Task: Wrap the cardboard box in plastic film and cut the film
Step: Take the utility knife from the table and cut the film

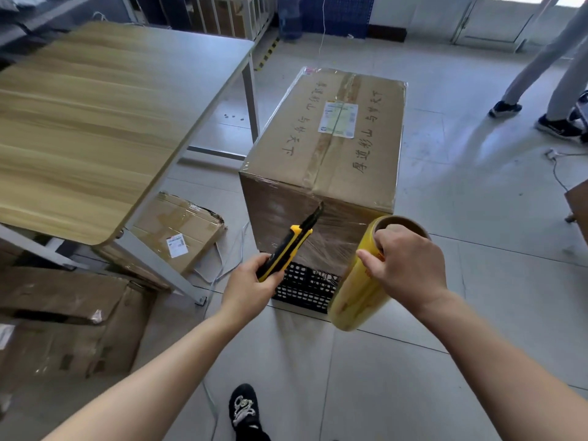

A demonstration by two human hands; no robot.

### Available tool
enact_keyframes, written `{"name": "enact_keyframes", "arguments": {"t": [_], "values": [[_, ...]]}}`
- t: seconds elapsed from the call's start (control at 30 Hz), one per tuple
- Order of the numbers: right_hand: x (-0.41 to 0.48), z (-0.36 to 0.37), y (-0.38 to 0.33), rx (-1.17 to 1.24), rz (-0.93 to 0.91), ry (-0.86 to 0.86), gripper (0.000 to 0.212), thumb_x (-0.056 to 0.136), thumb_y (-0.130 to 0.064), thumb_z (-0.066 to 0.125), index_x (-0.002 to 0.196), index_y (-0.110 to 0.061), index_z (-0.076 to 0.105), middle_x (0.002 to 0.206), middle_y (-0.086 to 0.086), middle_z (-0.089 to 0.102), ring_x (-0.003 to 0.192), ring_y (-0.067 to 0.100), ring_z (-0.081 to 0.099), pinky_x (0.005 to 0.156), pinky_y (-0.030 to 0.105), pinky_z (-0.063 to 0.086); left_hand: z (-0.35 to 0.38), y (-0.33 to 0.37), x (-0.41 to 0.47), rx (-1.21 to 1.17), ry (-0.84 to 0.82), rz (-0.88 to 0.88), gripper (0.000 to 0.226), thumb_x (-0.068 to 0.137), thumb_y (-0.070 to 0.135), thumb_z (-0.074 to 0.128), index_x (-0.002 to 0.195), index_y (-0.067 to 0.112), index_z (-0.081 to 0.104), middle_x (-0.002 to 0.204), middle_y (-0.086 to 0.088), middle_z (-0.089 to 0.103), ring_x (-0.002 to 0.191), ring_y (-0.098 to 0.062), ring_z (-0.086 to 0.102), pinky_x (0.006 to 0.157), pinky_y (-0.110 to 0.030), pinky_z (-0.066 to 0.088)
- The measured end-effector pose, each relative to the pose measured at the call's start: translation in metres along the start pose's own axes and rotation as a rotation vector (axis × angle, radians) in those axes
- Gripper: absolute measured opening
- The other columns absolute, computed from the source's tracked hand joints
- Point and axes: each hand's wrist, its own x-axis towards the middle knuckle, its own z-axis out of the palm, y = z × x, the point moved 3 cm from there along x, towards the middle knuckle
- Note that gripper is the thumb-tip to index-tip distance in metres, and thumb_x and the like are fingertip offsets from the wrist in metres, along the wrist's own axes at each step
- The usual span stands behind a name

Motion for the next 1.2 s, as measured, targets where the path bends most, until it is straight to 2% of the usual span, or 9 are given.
{"name": "enact_keyframes", "arguments": {"t": [0.2,0.4,0.47,0.53,0.77,0.83,0.97,1.1,1.2], "values": [[0.000,-0.005,0.026,-0.023,0.018,-0.023,0.038,0.083,-0.039,0.067,0.065,-0.018,0.042,0.069,-0.003,0.043,0.059,0.020,0.040,0.052,0.026,0.027,0.028,-0.013,-0.013,0.021,-0.036,-0.040,0.009,0.083,0.029,0.066,0.091,0.033,0.066,0.071,0.006,0.067,0.071,-0.022,0.067,0.071,-0.049,0.057],[0.007,-0.007,0.043,-0.054,0.022,-0.060,0.036,0.085,-0.040,0.066,0.069,-0.016,0.043,0.071,-0.002,0.042,0.061,0.020,0.040,0.053,0.028,0.030,0.044,-0.010,-0.009,0.057,-0.078,-0.050,0.017,0.080,0.030,0.066,0.086,0.045,0.061,0.079,0.005,0.070,0.073,-0.022,0.068,0.073,-0.048,0.057],[0.009,-0.007,0.047,-0.059,0.005,-0.060,0.035,0.085,-0.038,0.066,0.070,-0.016,0.043,0.072,-0.002,0.042,0.062,0.020,0.041,0.054,0.028,0.032,0.049,-0.010,-0.007,0.058,-0.081,-0.064,0.013,0.075,0.036,0.063,0.085,0.044,0.062,0.077,0.004,0.070,0.071,-0.023,0.067,0.073,-0.048,0.057],[0.012,-0.008,0.050,-0.064,-0.009,-0.055,0.036,0.085,-0.037,0.067,0.070,-0.016,0.042,0.072,-0.001,0.041,0.061,0.020,0.040,0.054,0.029,0.032,0.053,-0.008,-0.005,0.075,-0.089,-0.072,0.020,0.073,0.039,0.061,0.093,0.038,0.065,0.078,0.006,0.070,0.072,-0.022,0.067,0.073,-0.046,0.057],[0.013,-0.008,0.061,-0.068,-0.075,-0.018,0.036,0.083,-0.034,0.069,0.069,-0.017,0.041,0.070,-0.002,0.039,0.059,0.020,0.039,0.052,0.028,0.030,0.073,-0.001,-0.012,0.113,-0.076,-0.081,0.025,0.082,0.032,0.066,0.107,0.036,0.064,0.087,0.007,0.071,0.079,-0.020,0.068,0.077,-0.044,0.057],[0.012,-0.009,0.065,-0.070,-0.100,-0.014,0.036,0.083,-0.035,0.069,0.069,-0.017,0.041,0.070,-0.002,0.040,0.058,0.019,0.039,0.052,0.028,0.031,0.081,0.007,-0.017,0.087,-0.070,-0.091,0.021,0.080,0.039,0.071,0.098,0.037,0.063,0.084,0.008,0.070,0.073,-0.020,0.068,0.073,-0.043,0.058],[0.011,-0.010,0.074,-0.059,-0.148,-0.015,0.037,0.083,-0.034,0.070,0.068,-0.017,0.040,0.070,-0.001,0.039,0.057,0.019,0.038,0.052,0.026,0.028,0.100,0.022,-0.029,-0.084,-0.080,-0.182,0.028,0.070,0.037,0.083,0.083,0.026,0.060,0.069,-0.002,0.069,0.048,-0.015,0.062,0.049,-0.032,0.053],[0.013,-0.011,0.079,-0.032,-0.192,0.015,0.039,0.080,-0.032,0.073,0.068,-0.018,0.038,0.069,-0.002,0.037,0.056,0.020,0.036,0.050,0.021,0.020,0.118,0.030,-0.032,-0.070,-0.120,-0.150,0.024,0.068,0.040,0.080,0.073,0.023,0.063,0.058,0.012,0.062,0.056,-0.009,0.060,0.055,-0.034,0.052],[0.015,-0.008,0.085,-0.024,-0.198,-0.018,0.035,0.084,-0.035,0.068,0.070,-0.017,0.041,0.072,-0.001,0.040,0.059,0.019,0.039,0.053,0.028,0.030,0.125,0.032,-0.031,-0.013,-0.072,-0.087,0.022,0.079,0.038,0.073,0.068,0.023,0.061,0.062,0.009,0.050,0.058,-0.011,0.048,0.055,-0.027,0.037]]}}
